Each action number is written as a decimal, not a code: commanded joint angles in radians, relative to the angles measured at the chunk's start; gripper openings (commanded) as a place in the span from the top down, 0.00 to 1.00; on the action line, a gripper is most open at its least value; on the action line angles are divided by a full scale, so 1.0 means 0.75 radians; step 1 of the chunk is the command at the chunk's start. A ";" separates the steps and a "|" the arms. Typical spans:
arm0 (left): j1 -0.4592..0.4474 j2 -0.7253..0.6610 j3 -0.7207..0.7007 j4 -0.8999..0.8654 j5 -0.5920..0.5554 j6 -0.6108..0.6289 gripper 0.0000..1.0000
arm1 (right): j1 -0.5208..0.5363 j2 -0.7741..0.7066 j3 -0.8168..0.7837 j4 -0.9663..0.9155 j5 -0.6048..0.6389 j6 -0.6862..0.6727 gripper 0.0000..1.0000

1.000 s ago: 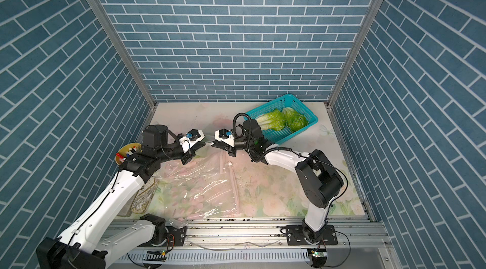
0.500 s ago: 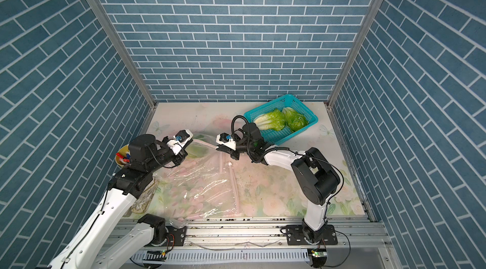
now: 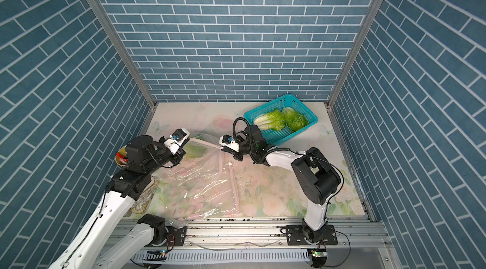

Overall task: Open the zip-top bag and take out the chinese cabbages
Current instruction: Unzip the zipper on the zipper food storage bag.

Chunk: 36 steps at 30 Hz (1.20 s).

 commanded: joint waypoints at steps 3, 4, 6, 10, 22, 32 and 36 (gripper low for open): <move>0.022 -0.039 0.004 0.100 -0.036 -0.021 1.00 | -0.052 0.051 -0.053 -0.073 0.109 -0.076 0.94; 0.021 -0.042 0.004 0.101 -0.032 -0.023 1.00 | -0.053 0.051 -0.057 -0.073 0.113 -0.073 0.93; 0.020 -0.043 0.002 0.096 -0.012 -0.025 1.00 | -0.057 0.051 -0.058 -0.074 0.120 -0.071 0.88; 0.021 -0.031 0.007 0.047 0.120 0.014 1.00 | -0.057 0.040 -0.062 -0.074 0.163 -0.058 0.59; -0.086 0.061 0.012 -0.173 0.248 0.013 1.00 | -0.053 -0.209 -0.125 -0.106 0.211 0.289 0.62; -0.163 0.061 -0.015 -0.181 0.218 -0.010 1.00 | 0.020 -0.280 -0.127 -0.237 0.181 0.391 0.84; -0.168 0.071 -0.016 -0.181 0.217 -0.015 1.00 | 0.040 -0.247 -0.135 -0.214 0.197 0.454 0.91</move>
